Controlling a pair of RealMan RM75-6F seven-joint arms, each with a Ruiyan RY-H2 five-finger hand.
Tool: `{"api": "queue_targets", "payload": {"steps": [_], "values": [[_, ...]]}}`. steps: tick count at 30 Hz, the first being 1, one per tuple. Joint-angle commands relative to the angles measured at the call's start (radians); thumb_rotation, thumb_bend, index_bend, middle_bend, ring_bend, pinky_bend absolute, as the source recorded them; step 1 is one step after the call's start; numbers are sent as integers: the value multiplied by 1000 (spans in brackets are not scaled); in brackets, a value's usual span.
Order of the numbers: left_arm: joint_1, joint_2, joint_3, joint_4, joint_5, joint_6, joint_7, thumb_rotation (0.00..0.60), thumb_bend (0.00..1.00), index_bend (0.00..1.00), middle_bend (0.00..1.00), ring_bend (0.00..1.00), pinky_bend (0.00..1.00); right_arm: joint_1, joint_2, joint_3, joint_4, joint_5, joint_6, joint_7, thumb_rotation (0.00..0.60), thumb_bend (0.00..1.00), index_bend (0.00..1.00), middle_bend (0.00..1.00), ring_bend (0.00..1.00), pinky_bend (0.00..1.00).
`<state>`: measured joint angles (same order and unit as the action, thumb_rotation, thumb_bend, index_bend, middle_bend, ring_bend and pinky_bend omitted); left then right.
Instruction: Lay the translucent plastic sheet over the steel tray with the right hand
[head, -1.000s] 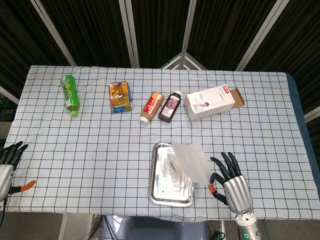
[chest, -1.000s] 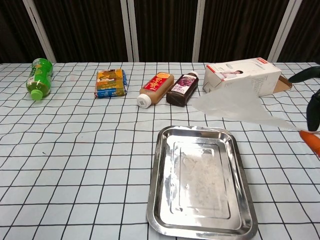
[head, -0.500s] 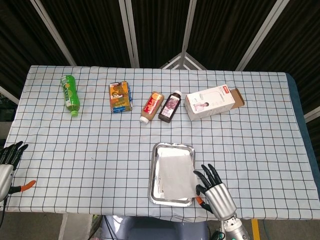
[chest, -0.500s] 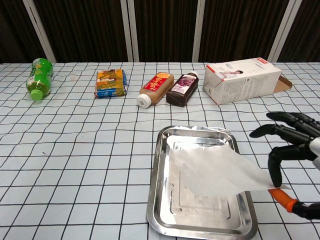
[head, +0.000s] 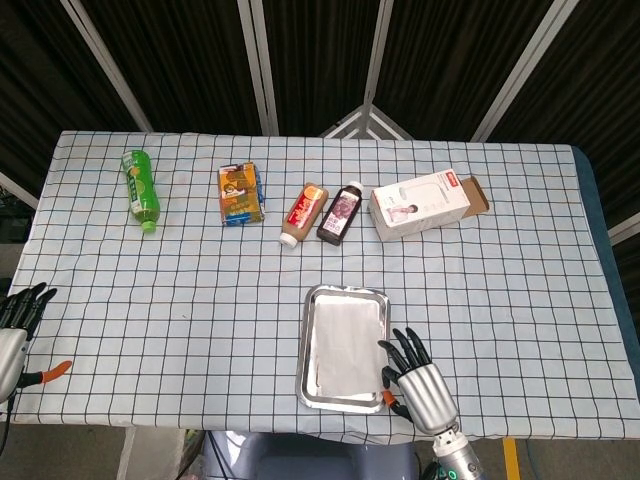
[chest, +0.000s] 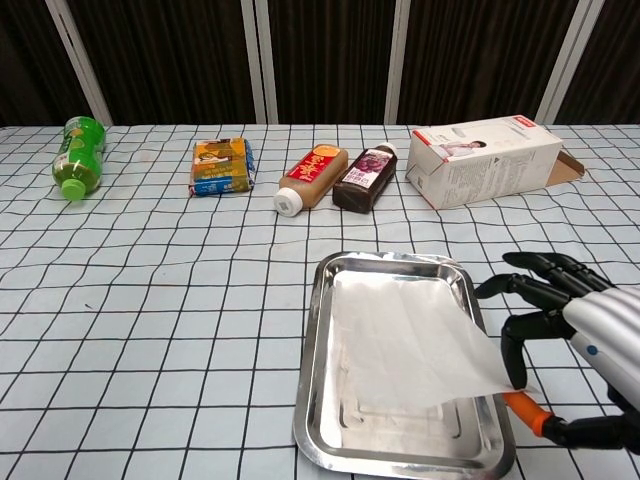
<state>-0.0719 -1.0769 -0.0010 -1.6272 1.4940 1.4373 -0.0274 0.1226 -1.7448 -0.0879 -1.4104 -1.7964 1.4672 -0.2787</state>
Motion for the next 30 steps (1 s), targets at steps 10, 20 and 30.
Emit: {"api": "queue_targets", "payload": {"steps": [10,20,30], "values": [[1,1,1,-1,3,3,-1,600,0,0,0,0,0,-12,-6,-7,-31,18,-10,-53,600,492,657,231,40,0],[0,3,2,-2,5,1,-9,600,0,0,0,0,0,-11,1,-27,-38,11,-27,-80,600,491,185,173,0,0],[0,5,3,-2,5,0,-12,600,0,0,0,0,0,-14,8,-35,-41,-1,-18,-89,600,491,79,146,0,0]]}}
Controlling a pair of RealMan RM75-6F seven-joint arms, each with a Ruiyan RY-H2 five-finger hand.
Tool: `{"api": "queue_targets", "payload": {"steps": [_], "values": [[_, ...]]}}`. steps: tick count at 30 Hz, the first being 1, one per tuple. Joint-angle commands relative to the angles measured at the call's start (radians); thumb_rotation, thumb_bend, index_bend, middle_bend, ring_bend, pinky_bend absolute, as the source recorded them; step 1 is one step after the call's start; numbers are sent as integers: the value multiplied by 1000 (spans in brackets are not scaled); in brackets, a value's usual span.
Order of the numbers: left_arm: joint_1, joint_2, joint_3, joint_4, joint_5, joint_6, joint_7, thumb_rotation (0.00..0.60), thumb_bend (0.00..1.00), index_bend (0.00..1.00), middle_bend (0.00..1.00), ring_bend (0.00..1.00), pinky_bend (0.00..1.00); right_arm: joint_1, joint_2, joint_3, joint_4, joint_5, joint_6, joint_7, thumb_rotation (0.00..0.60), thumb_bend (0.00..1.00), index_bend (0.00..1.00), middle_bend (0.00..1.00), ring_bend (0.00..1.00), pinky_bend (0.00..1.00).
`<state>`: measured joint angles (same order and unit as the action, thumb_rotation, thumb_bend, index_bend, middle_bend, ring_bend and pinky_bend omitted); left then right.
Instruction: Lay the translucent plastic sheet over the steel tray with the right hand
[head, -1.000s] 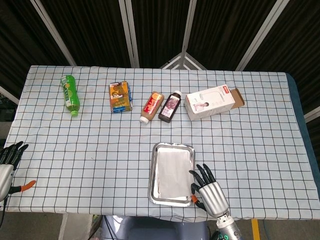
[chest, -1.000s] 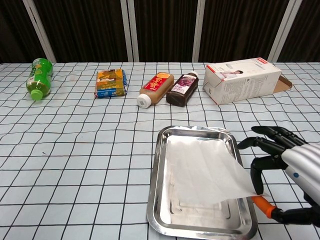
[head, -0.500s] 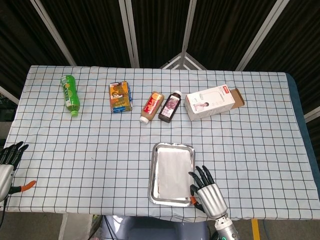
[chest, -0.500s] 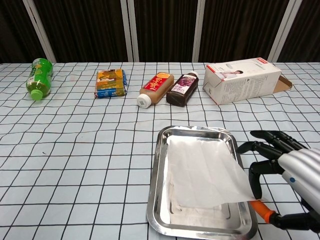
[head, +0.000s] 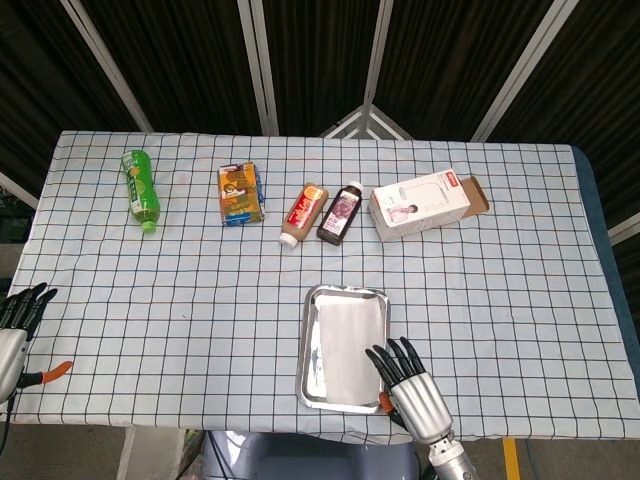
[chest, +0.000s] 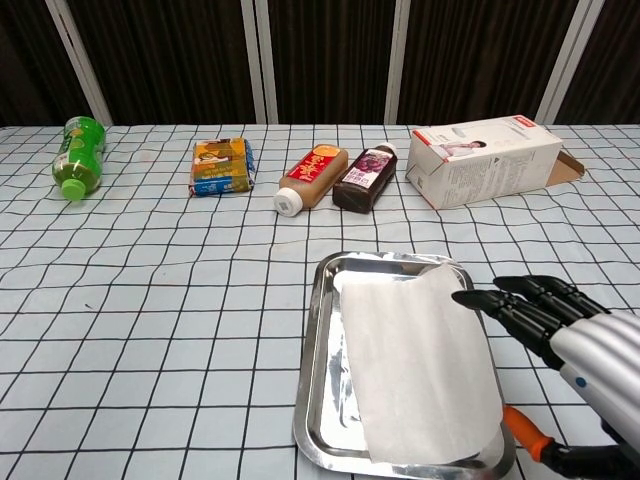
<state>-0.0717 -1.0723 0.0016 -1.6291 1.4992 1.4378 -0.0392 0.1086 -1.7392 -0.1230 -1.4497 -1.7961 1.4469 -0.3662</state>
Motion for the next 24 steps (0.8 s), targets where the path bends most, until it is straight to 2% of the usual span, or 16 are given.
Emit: {"api": "queue_targets", "payload": {"steps": [1,6,16,24], "values": [[0,0,0,0,0,-1,-1,600,0,0,0,0,0,0,5,1,-3,-2,4,-3,600,491,74,143,0,0],[0,1,1,-1,0,-1,-1,600,0,0,0,0,0,1,39,18,-22,12,8,-18,600,491,10,99,0,0],[-1,4,6,-3,3,-8,4,600,0,0,0,0,0,11,189,80,-112,107,-21,-60,600,491,0,64,0,0],[-1,6,7,-7,1,-9,10,600,0,0,0,0,0,34,317,43,-158,90,-78,-88,600,494,0,55,0,0]]}}
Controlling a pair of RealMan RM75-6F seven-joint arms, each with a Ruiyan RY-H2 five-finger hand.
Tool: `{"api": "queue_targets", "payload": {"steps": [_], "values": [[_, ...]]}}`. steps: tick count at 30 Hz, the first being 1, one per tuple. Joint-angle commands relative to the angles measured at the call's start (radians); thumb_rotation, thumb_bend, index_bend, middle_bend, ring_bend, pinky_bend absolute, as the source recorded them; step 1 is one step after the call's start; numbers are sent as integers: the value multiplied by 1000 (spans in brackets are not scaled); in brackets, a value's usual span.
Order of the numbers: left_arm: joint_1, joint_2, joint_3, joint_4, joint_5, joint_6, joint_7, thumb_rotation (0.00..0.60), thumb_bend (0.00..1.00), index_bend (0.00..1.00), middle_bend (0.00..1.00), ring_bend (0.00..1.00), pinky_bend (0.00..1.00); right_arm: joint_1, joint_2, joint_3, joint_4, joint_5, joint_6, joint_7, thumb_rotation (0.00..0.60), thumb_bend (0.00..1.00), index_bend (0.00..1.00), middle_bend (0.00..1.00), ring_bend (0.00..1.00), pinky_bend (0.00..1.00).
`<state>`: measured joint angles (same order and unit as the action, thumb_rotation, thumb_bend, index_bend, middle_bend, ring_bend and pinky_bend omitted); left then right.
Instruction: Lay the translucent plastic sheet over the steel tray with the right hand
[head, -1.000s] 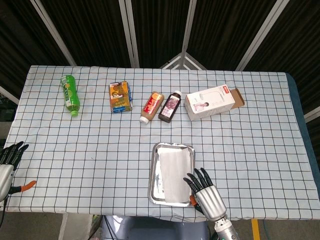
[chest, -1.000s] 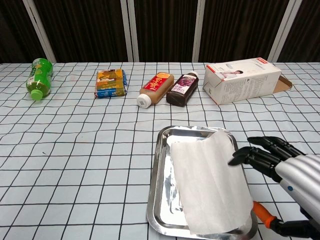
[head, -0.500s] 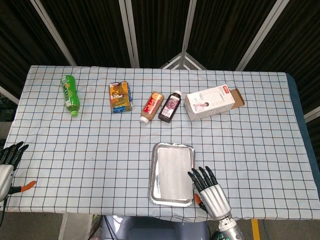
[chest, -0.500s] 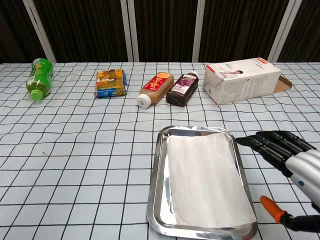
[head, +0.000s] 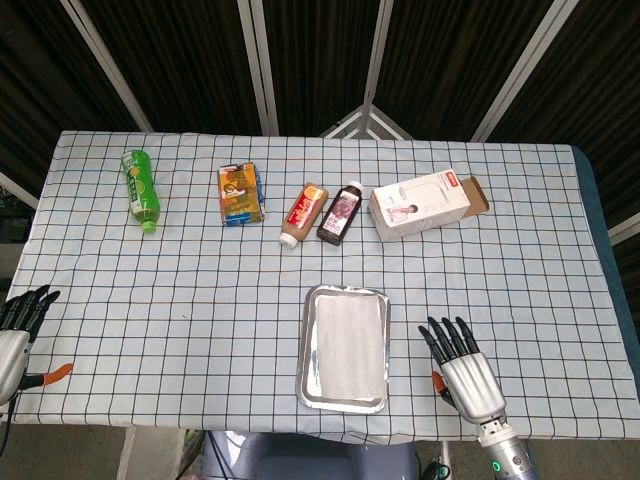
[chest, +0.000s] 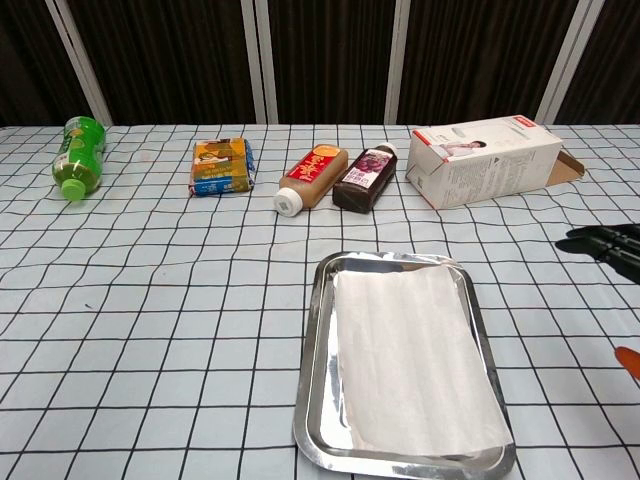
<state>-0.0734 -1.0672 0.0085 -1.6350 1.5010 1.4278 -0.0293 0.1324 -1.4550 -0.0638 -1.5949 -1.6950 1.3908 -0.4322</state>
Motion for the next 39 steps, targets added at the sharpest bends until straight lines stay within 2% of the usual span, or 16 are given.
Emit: {"api": "queue_targets", "payload": {"steps": [1,6,9,17,19,23,26,28,34,39], "values": [[1,1,0,-2,0,1,-1,600,0,0,0,0,0,13,47,-21,-19,-13,-30,-30,600,501,0,53,0,0],[0,5,2,-3,-2,-6,-6,600,0,0,0,0,0,22,121,-47,-70,-27,-51,-20,600,592,0,45,0,0],[-2,6,2,-3,0,-6,-5,600,0,0,0,0,0,25,140,-56,-90,-48,-48,0,600,598,0,45,0,0],[-1,6,2,-3,-2,-5,-11,600,0,0,0,0,0,48,154,-36,-108,-58,-51,39,600,609,0,39,0,0],[-2,6,1,-2,-2,-8,-9,600,0,0,0,0,0,63,161,-38,-111,-85,-59,46,600,686,0,37,0,0],[-4,3,2,-2,-1,-9,-4,600,0,0,0,0,0,104,172,-53,-114,-153,-102,28,600,906,0,28,0,0],[-4,2,1,-3,-2,-10,1,600,0,0,0,0,0,142,174,-53,-137,-168,-170,-11,600,978,0,28,0,0],[-4,2,1,-4,-3,-8,2,600,0,0,0,0,0,164,170,-42,-159,-155,-215,-35,600,992,0,28,0,0],[-3,3,-1,-3,-6,-8,-7,600,0,0,0,0,0,230,146,19,-247,-20,-372,-104,600,997,0,28,0,0],[-4,6,-4,-2,-13,-10,-17,600,0,0,0,0,0,263,114,60,-285,97,-449,-164,600,997,0,28,0,0]]}}
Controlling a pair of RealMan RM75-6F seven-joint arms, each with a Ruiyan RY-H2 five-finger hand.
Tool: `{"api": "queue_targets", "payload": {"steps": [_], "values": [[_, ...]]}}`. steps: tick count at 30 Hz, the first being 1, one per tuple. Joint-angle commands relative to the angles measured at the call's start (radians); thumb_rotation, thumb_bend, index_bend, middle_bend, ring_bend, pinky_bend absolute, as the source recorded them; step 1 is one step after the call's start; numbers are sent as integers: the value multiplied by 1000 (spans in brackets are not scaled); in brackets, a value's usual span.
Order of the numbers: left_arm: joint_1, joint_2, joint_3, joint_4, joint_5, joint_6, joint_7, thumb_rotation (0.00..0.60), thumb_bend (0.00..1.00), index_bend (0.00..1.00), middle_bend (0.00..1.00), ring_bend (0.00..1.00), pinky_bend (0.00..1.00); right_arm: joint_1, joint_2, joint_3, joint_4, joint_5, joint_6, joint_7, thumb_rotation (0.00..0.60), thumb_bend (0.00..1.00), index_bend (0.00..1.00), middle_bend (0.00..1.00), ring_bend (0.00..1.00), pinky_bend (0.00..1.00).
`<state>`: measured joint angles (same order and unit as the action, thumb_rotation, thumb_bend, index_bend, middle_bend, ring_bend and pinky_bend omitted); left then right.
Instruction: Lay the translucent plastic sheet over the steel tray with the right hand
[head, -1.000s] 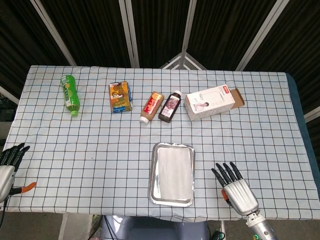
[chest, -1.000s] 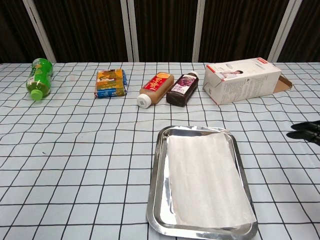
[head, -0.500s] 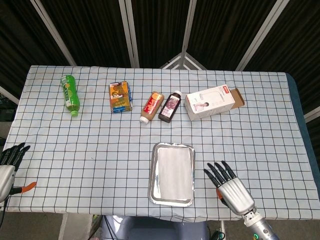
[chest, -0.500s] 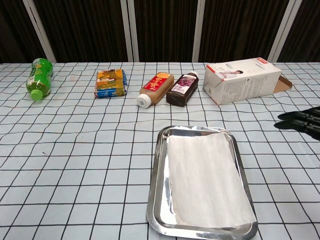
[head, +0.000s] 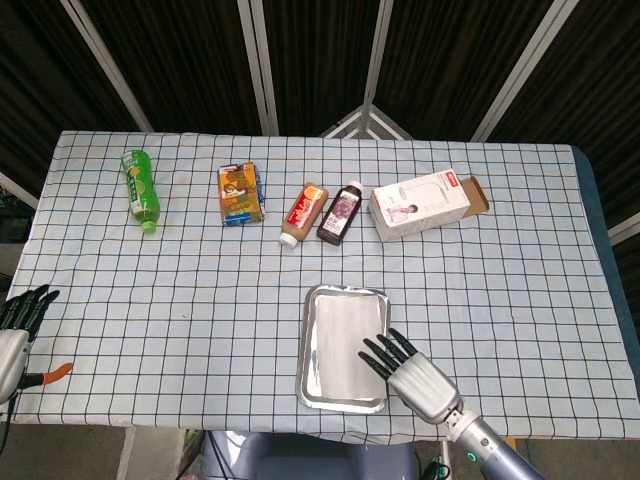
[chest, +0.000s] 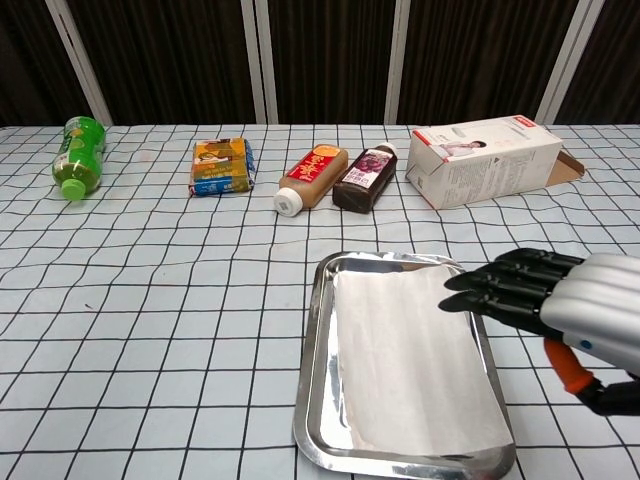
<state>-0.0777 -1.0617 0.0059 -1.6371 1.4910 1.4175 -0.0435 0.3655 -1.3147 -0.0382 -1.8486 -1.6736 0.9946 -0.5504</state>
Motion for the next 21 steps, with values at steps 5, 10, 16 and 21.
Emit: {"api": "queue_targets", "payload": {"steps": [5,10,16,21], "values": [[-1,4,-5,1,-10,-2,-16,600,0,0,0,0,0,51,-58,53,-52,174,-96,-115,600,997,0,28,0,0],[0,7,-10,-4,-18,-2,-23,600,0,0,0,0,0,68,-102,51,-47,253,-118,-175,600,997,0,28,0,0],[-1,9,-10,-3,-18,-3,-30,600,0,0,0,0,0,83,-142,40,-25,334,-128,-231,600,998,0,28,0,0],[-2,10,-10,-3,-16,-4,-32,600,0,0,0,0,0,94,-166,30,-12,388,-124,-273,600,997,0,28,0,0]]}}
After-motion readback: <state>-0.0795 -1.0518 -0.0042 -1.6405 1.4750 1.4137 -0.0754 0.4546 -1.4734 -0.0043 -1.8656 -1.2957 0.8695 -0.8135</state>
